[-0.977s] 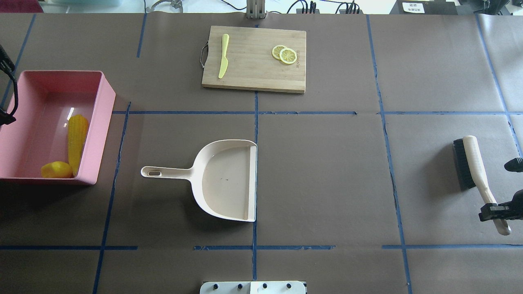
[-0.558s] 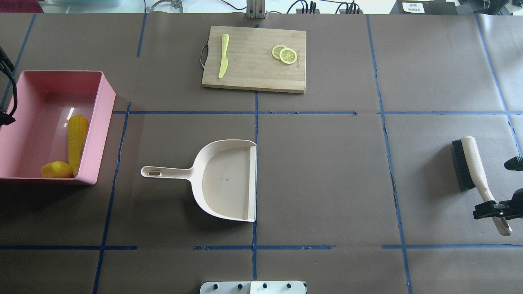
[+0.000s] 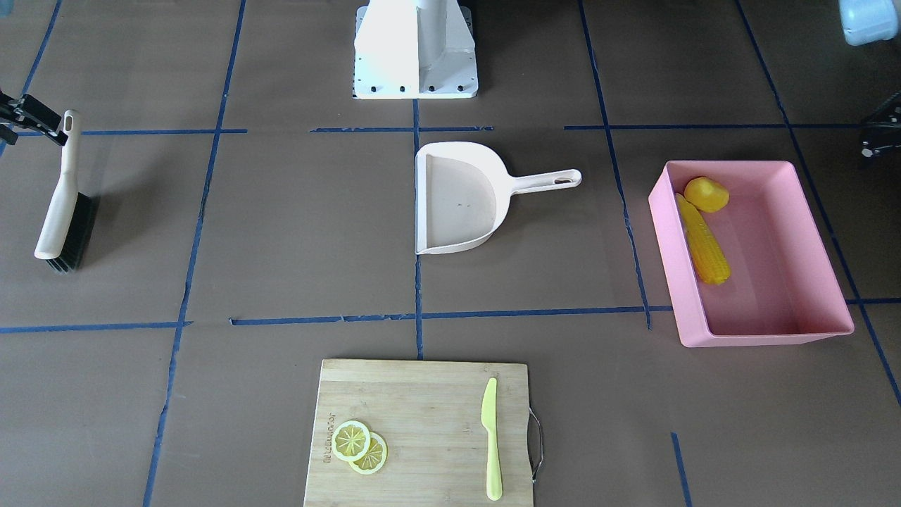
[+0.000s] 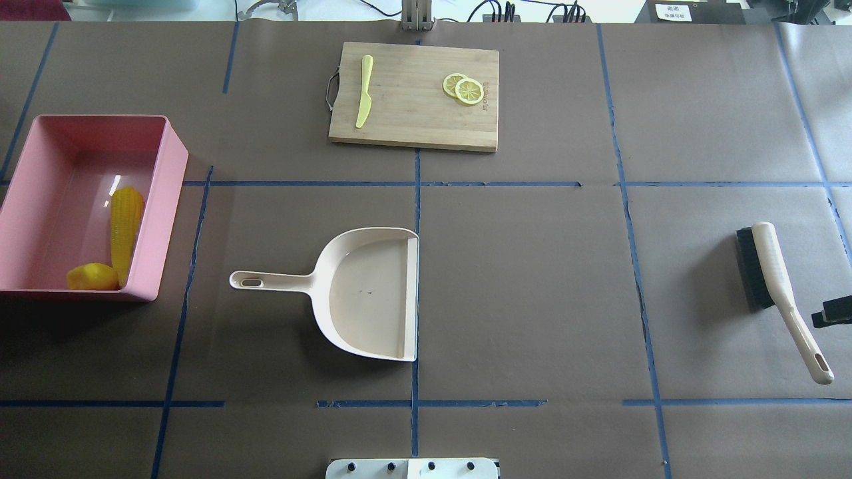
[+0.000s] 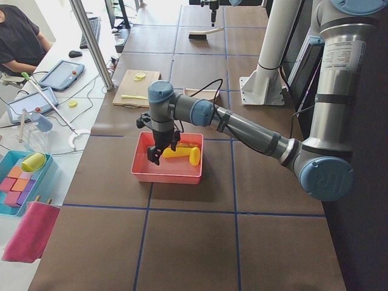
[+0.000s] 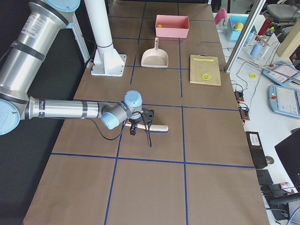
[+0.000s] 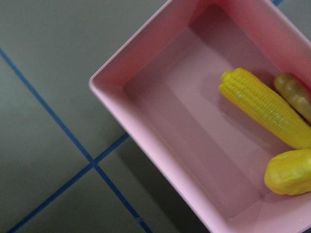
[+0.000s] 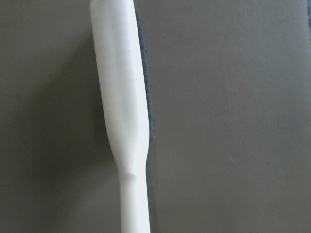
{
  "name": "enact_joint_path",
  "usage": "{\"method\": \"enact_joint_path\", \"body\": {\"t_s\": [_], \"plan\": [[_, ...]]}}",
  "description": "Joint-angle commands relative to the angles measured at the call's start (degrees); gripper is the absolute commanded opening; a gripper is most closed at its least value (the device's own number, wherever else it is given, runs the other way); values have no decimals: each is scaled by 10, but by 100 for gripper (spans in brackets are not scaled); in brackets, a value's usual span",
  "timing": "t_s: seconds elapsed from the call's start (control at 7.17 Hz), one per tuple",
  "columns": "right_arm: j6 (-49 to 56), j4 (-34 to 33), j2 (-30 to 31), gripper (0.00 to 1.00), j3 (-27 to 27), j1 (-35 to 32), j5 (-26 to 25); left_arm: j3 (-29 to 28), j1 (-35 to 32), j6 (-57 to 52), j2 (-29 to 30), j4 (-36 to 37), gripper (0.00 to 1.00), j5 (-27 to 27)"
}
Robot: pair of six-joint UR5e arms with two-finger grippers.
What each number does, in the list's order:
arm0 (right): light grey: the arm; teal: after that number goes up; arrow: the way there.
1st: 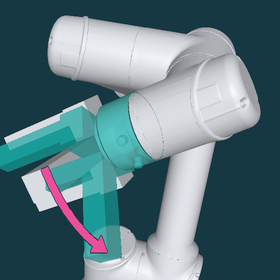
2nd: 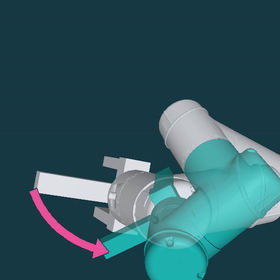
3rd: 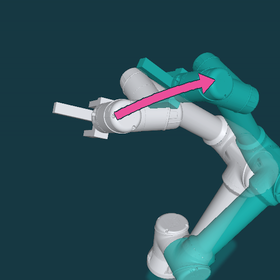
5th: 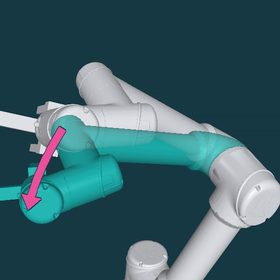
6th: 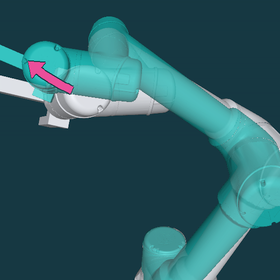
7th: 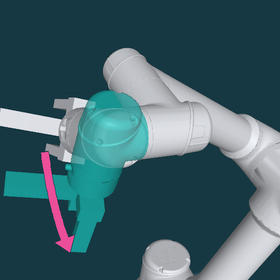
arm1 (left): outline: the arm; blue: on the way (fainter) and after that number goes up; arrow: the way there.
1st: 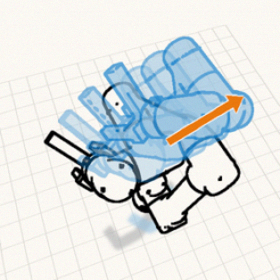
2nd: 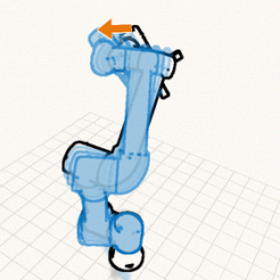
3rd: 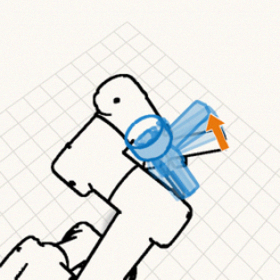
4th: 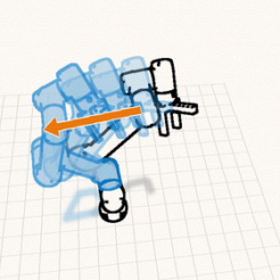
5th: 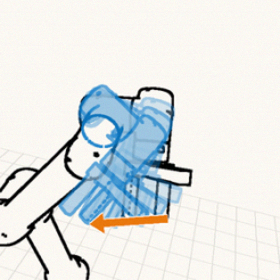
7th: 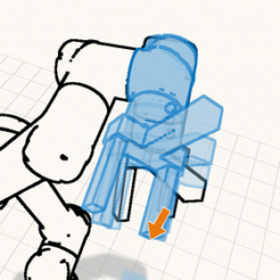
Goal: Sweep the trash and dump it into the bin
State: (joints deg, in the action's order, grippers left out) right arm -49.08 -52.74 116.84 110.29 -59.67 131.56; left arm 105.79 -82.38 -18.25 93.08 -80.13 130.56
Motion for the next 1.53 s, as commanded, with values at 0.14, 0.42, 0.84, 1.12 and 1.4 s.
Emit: {"method": "enact_joint_path", "body": {"t_s": [0.14,0.42,0.84,1.12,1.4], "plan": [[291,-161,-8,100,-2,-179,3,-126,-85,43,3,32,100,55],[460,-301,-46,100,-1,-265,-11,-122,-101,74,-8,40,100,32],[464,-350,-82,100,-1,-269,-11,-121,-97,155,-15,27,100,24],[464,-388,-110,100,-1,-268,-24,-123,-96,154,-14,23,100,58],[464,-389,-109,100,-1,-266,-31,-123,-96,155,-22,-19,100,58]]}}
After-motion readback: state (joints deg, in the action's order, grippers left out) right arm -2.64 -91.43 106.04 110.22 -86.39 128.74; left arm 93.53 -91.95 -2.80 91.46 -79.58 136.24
